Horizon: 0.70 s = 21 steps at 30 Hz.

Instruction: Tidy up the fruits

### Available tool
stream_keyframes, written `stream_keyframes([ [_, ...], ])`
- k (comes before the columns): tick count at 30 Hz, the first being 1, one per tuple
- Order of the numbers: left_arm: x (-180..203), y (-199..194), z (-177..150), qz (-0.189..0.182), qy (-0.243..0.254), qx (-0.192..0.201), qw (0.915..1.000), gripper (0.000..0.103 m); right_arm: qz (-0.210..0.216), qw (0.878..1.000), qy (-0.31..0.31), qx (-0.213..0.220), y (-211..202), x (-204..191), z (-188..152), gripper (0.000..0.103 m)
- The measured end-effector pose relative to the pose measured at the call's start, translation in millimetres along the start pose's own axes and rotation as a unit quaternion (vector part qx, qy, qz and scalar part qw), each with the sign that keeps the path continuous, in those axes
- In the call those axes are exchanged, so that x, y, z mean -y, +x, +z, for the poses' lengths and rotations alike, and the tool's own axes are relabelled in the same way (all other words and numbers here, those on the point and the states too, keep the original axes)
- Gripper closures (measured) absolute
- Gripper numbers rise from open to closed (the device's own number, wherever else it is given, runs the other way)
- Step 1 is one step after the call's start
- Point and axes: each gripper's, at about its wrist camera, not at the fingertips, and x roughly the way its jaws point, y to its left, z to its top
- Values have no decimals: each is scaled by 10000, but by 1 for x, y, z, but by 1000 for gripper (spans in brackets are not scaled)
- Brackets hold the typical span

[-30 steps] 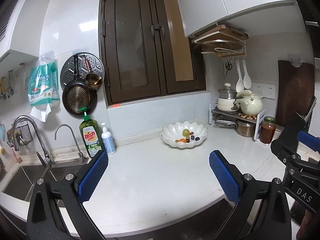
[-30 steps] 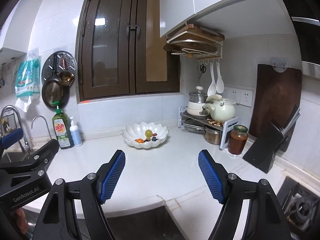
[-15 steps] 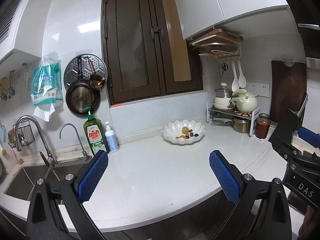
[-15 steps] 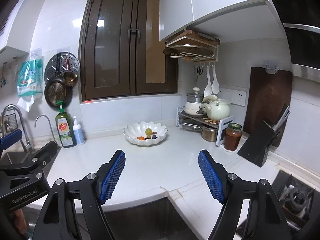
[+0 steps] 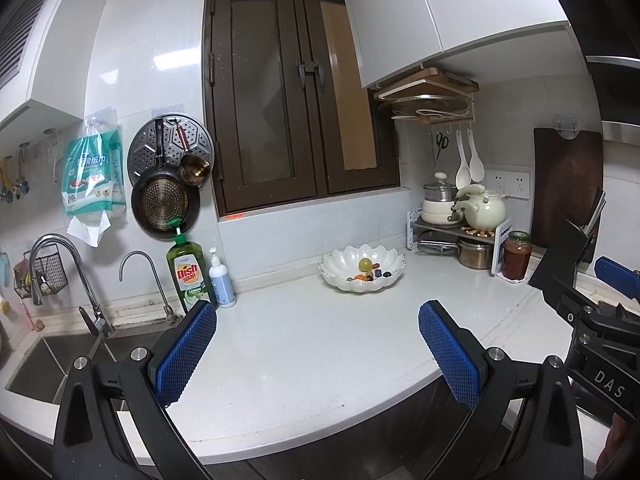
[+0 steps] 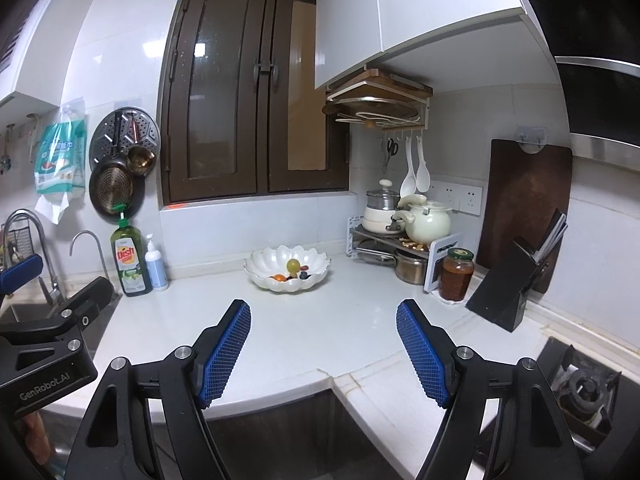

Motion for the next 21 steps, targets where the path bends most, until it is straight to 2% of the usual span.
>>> stream_keyframes([
  [21,0,-7,3,-12,-13,31,10000,0,37,10000,-49,26,-4,2,1,27],
])
